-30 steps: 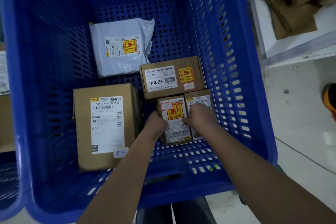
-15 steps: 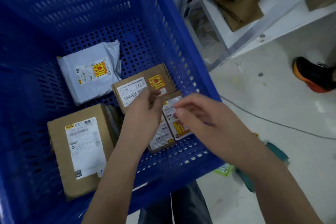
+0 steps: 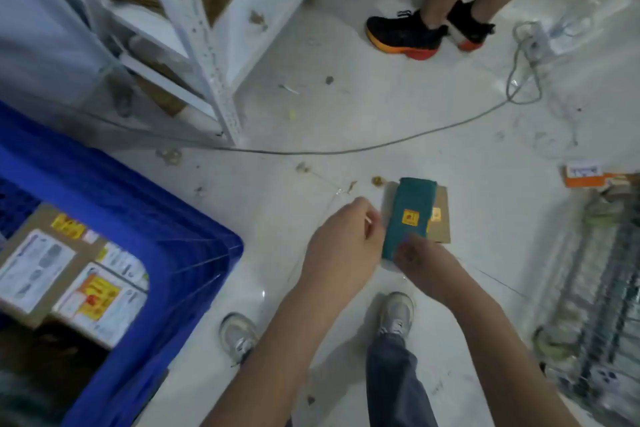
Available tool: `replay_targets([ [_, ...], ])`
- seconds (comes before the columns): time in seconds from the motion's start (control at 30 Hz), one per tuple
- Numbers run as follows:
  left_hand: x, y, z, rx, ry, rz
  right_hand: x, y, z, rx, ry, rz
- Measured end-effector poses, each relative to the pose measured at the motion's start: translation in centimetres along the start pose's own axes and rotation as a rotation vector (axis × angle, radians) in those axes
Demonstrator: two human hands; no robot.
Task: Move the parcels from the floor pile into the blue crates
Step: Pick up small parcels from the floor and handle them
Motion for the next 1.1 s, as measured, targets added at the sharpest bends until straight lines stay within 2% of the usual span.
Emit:
replay_targets([
  [0.07,3.3,1.6,8.3,0.253,0.252,-0.093,-5.7,1.0,3.0,0.147,0.011,0.087],
  [0.17,10.6,0.8,17.8,0.688,0.604,-0.226,-13.6,1.1,6.9,0.35,0.387,0.255],
  [0.2,13.1,0.1,19.3,0.774,0.688,-0.315,-16.0,0.9,8.1,0.424,0.494,0.328],
  [0.23,15.1,-0.2,19.9,0.783,0.745,-0.419,-18.4,0.8,8.9,0.478,0.549,0.392],
  [0.3,17.3,0.5,20.3,0.629,0.738,-0.58,-22.9,1.5,10.0,0.529,0.547,0.436],
  [0.33,17.4,1.4,21.1,0.548,0.711,-0.588,-24.8,2.4,10.1,0.511,0.521,0.42],
  [0.47,15.0,4.5,28.0,0.561,0.664,-0.543,-30.6,6.0,9.3,0.434,0.551,0.384],
  [0.6,12.0,9.4,35.9,0.57,0.572,-0.507,-35.6,10.4,9.4,0.376,0.623,0.446],
  [0.77,9.2,15.2,44.7,0.57,0.231,-0.49,-38.6,16.6,9.1,0.24,0.586,0.449],
  [0.87,10.8,17.7,48.8,0.546,-0.008,-0.577,-39.6,20.5,9.3,0.18,0.542,0.427],
  [1.03,16.9,22.4,53.5,0.506,-0.122,-0.598,-40.3,28.7,11.3,0.088,0.37,0.311],
  [1.1,19.1,23.7,54.7,0.507,-0.175,-0.533,-40.6,31.6,12.3,0.047,0.392,0.304],
])
Point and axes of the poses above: each hand's wrist, its own y-axis towards the middle knuckle, its own z-axis out of the palm, x = y × z, the point moved 9 cm from there along y, towards the middle knuckle, and after that the axes turned 3 degrees about z, right-handed, at the moved point
